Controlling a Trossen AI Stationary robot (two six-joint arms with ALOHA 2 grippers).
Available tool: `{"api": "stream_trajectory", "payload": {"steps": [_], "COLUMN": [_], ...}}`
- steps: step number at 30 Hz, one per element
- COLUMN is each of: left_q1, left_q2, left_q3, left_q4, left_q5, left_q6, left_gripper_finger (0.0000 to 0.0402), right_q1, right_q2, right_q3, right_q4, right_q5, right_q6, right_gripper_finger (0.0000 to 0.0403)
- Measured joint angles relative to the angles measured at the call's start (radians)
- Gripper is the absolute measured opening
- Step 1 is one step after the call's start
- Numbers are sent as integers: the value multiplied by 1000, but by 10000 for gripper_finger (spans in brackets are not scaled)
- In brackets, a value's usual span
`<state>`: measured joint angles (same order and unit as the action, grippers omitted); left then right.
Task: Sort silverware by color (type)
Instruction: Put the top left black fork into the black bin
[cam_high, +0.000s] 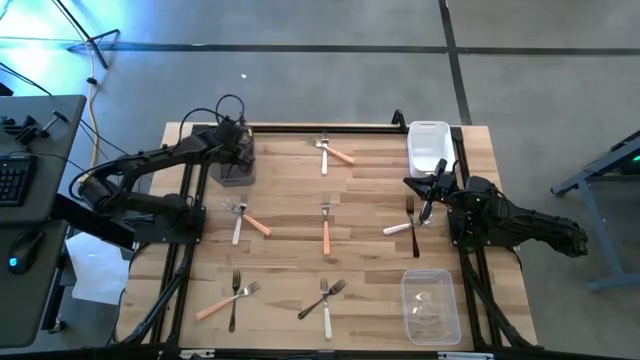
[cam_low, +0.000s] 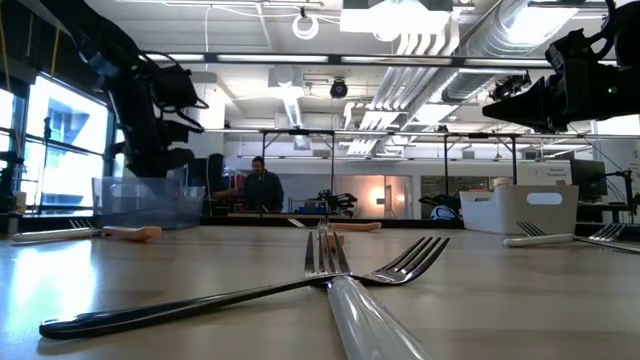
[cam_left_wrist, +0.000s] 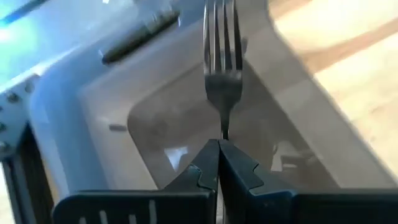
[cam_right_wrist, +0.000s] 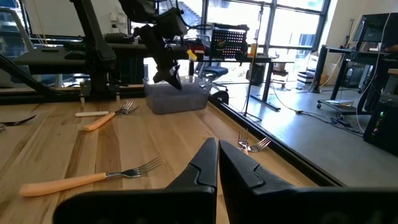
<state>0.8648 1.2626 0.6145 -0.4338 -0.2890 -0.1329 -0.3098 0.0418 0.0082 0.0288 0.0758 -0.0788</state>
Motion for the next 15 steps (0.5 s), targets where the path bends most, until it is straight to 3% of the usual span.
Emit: {"api": "stream_trajectory", "payload": {"steps": [15], "left_q1": [0], "left_q2": [128], "left_q3": [0], "left_q4": [72], "left_q5": [-12], "left_q6": [31], "left_gripper_finger": [0], "right_q1": [0], "right_q2": [0], "right_q3": [0], "right_q4": [0], "right_q5": [0], "right_q6": [0], "right_gripper_finger": [0]}}
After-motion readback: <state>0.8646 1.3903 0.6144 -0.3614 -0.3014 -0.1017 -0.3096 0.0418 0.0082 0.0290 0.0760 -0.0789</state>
